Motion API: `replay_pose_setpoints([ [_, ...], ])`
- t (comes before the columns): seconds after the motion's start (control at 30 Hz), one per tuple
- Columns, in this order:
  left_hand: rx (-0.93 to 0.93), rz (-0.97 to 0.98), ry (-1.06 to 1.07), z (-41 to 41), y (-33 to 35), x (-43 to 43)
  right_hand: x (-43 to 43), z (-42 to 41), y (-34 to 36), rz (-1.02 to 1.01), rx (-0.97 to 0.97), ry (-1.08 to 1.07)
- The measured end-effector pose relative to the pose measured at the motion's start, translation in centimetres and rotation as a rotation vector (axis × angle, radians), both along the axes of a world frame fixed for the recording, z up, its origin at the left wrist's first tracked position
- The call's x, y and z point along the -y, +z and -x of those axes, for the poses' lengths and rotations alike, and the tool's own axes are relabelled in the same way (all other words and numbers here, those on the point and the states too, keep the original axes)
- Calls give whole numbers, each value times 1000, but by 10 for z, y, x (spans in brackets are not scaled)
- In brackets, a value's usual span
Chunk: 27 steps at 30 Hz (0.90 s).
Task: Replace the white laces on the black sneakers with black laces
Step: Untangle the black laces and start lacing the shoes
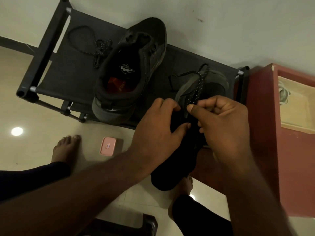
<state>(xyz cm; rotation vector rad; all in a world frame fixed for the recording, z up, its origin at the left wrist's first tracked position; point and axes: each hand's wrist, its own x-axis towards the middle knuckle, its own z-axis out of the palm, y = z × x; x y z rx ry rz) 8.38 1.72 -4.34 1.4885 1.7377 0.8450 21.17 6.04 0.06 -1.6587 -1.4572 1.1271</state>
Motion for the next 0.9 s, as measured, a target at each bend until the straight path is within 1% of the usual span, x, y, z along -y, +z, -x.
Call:
replay_pose_setpoints([
  [0.1,30,2,30,-3,-2,-1,2,-2,0,45,12,10],
  [0.2,37,-4,45,-3,-4,-2,1,-3,-1,39,40,22],
  [0.43,65,-35,80,-3,-3,-3,-3,0,-3,38,162,81],
  [0.6,46,-32,71,-2,-3,-3,-3,3,-5,47,254,141],
  [0.77,10,-38,4,-1,-3,-2,-3,1,-4,56,245,156],
  [0.9,23,3,45,-2,0,-5,-2,0,-3,56,205,160],
])
